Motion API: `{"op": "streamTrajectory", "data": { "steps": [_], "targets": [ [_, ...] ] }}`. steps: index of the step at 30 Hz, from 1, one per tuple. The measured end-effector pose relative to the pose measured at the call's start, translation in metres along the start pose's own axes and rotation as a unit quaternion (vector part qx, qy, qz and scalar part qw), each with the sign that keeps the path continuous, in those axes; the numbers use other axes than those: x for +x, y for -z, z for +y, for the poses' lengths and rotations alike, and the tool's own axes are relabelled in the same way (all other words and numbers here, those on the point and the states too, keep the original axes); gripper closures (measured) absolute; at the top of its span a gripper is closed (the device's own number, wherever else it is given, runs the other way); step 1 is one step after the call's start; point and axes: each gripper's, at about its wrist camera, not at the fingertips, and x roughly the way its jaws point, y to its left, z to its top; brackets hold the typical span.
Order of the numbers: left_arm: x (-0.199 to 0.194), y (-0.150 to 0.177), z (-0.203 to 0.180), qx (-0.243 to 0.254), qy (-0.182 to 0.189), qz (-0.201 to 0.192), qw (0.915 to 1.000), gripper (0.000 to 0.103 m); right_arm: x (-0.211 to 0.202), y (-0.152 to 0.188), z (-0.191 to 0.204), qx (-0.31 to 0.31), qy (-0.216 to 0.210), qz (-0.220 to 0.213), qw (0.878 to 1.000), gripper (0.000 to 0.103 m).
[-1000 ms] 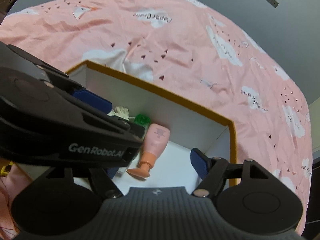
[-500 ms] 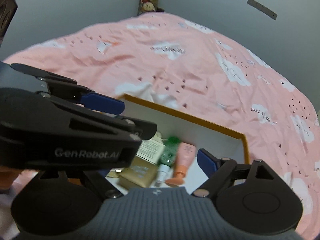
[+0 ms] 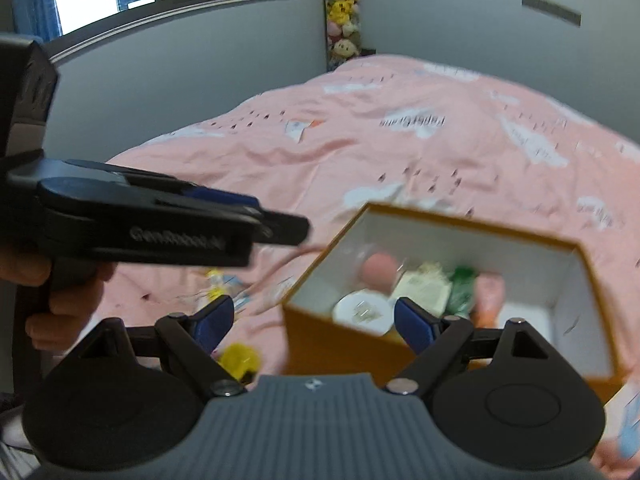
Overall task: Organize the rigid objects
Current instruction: 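Move both tools back to the items lying beside the box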
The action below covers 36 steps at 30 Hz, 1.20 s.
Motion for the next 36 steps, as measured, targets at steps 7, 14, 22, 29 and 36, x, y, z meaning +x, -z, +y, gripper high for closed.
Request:
{"op": "streamTrajectory", "data": {
  "steps": [7,14,22,29,36],
  "targets": [
    [-0.003,0.030,0.039,-0.031,-0.012,0.065,0.9973,0.044,0.025,0.023,0.013,0.018,-0.026,0.042,0.999,0.015],
    [-0.001,0.067,0.060,-0.032,0.003,0.152,0.9879,0.044,0.054,0.031,0.022,0.018,-0.040,0.082,0.996,0.014],
    [-0.005,0.093,0.068,-0.027,0.021,0.209,0.9773,0.048,0.081,0.043,0.031,0.032,-0.071,0.148,0.986,0.014],
    [-0.005,0.107,0.069,0.005,0.048,0.243,0.9687,0.053,0.095,0.059,0.051,0.007,-0.093,0.200,0.975,0.015],
    [-0.005,0.111,0.077,-0.020,0.067,0.257,0.9640,0.053,0.102,0.059,0.053,-0.002,-0.109,0.217,0.970,0.016]
  ]
}}
